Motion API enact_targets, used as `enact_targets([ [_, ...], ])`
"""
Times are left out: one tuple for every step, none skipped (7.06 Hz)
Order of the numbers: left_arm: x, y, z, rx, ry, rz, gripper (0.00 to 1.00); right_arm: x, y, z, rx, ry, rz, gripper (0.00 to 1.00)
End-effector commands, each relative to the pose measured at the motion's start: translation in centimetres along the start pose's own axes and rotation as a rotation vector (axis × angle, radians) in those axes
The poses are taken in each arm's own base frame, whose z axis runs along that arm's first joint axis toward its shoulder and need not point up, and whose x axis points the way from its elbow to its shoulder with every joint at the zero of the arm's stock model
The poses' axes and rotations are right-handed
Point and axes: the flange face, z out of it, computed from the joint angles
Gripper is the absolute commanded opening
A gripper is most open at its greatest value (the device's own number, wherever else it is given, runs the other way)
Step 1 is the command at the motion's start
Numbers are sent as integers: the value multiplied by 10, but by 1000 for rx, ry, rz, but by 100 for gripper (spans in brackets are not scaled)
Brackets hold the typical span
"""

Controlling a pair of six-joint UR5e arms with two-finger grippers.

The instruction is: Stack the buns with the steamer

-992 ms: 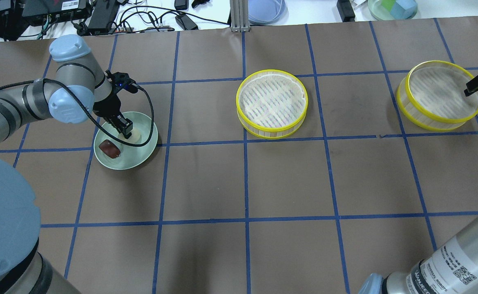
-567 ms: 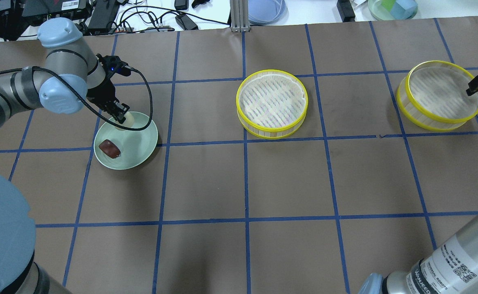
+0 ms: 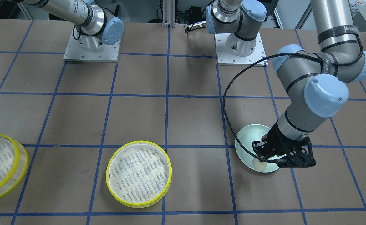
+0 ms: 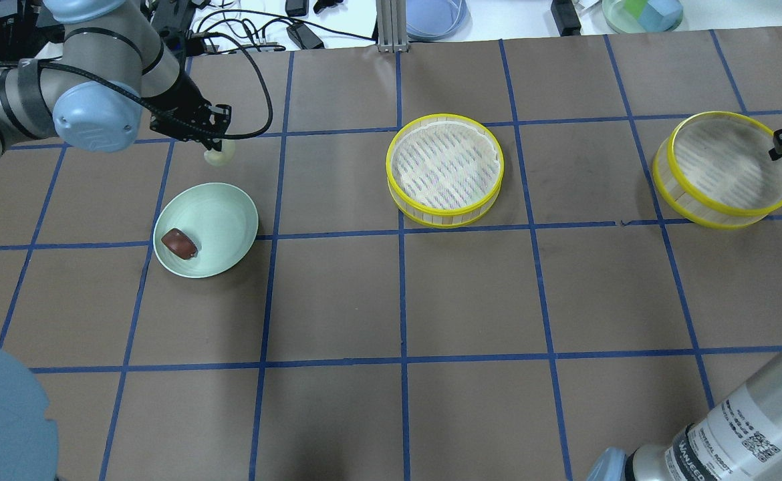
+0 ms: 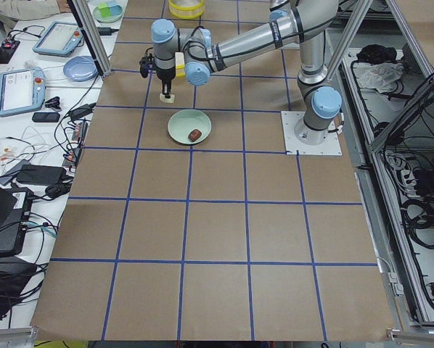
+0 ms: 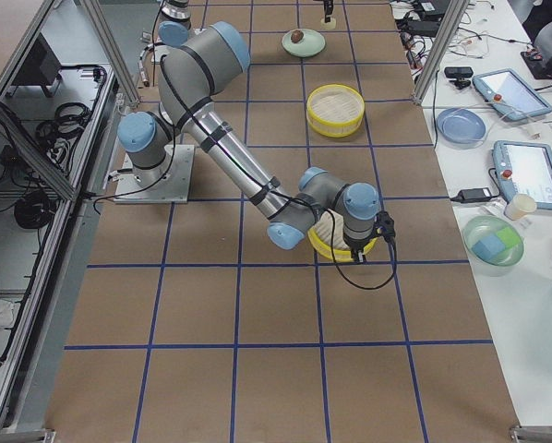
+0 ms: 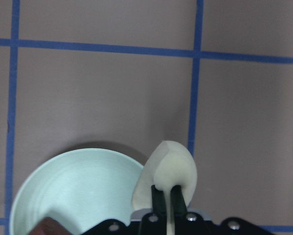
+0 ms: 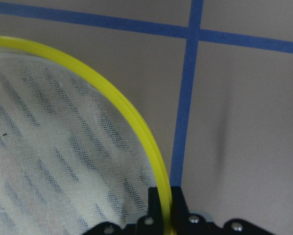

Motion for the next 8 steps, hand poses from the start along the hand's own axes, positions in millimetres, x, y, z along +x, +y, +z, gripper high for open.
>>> enact_targets([
  [91, 11, -3, 52, 122, -227, 0, 1, -4, -25, 3, 16, -10, 0],
  [125, 22, 4, 31, 165, -274, 0, -4, -4, -54, 1, 22, -9, 0],
  [150, 23, 10, 57, 242, -315, 0, -11, -3, -70, -33, 48, -11, 0],
  [173, 25, 25, 33, 330, -403, 0, -19, -6, -83, -27, 63, -15, 0],
  [202, 33, 45, 23, 370, -438, 0, -34, -15, -85, -25, 63, -6, 0],
  [210, 36, 66, -3, 360, -448, 0, -42, -19, -88, -21, 62, -10, 0],
  [214, 39, 83, -29, 348, -457, 0, -58, -24, -94, -32, 47, -4, 0],
  [225, 46, 98, -53, 335, -461, 0, -81, -30, -112, -35, 43, 27, 0],
])
